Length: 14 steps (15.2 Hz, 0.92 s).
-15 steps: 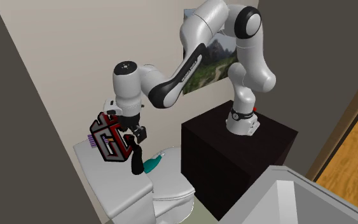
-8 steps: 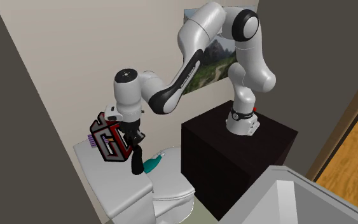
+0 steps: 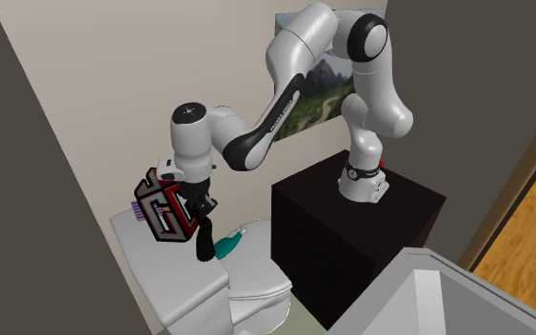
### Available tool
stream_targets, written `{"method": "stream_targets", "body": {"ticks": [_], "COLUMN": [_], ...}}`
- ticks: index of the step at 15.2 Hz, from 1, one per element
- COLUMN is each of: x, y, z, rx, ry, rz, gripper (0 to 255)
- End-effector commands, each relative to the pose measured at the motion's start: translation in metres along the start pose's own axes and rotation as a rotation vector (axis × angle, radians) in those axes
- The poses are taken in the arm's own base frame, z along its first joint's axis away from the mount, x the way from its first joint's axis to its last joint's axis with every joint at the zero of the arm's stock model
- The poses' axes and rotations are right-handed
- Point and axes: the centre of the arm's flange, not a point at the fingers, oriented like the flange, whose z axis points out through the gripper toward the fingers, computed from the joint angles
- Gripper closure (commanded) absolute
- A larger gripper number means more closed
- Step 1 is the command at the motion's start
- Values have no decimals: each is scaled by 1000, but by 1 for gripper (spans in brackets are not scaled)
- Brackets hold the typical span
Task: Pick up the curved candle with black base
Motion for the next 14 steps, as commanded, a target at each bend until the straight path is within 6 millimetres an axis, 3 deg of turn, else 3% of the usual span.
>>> {"method": "stream_targets", "body": {"ticks": [1, 14], "x": [-1, -6], "y": [1, 16], "z": [-5, -72], "rx": [1, 1], "ry": [-1, -1], "rz": [0, 0], "gripper": [255, 255]}}
